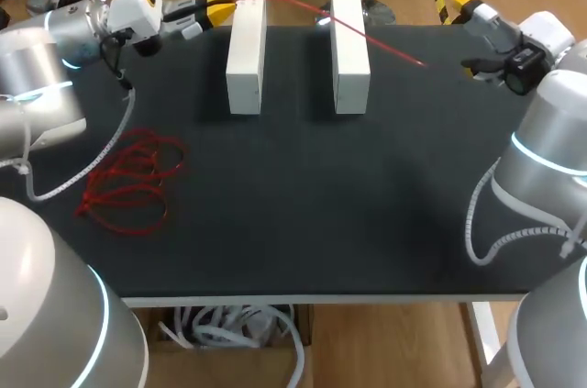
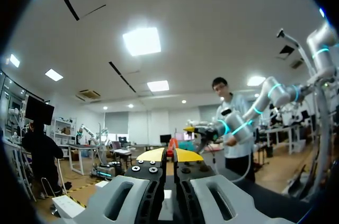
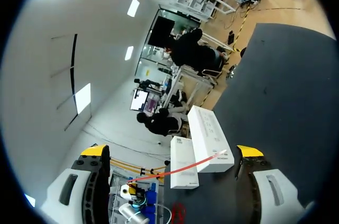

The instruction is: Grab the tape and strap the tape.

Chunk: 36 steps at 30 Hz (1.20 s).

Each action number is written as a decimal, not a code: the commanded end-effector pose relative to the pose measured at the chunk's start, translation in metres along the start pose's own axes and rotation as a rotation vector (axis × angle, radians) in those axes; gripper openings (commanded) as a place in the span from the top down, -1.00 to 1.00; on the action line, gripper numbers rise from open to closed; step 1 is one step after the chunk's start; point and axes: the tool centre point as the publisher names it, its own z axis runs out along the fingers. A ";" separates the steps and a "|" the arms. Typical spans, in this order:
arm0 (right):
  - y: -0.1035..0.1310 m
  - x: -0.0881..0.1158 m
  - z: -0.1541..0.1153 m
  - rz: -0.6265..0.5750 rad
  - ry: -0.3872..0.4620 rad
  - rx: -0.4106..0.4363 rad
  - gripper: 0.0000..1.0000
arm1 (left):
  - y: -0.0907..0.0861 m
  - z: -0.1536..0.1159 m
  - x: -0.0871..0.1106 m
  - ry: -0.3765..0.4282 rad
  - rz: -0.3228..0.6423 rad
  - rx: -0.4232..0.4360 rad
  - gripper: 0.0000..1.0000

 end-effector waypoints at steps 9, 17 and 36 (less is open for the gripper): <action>-0.010 -0.002 -0.009 0.262 0.002 -0.199 -1.00 | 0.000 0.001 0.001 -0.004 0.002 -0.001 1.00; -0.022 0.007 -0.006 0.403 -0.010 -0.262 -1.00 | 0.000 0.001 0.001 -0.004 0.002 -0.001 1.00; -0.054 0.023 0.028 0.571 0.004 -0.336 -1.00 | 0.000 0.001 0.001 -0.004 0.002 -0.001 1.00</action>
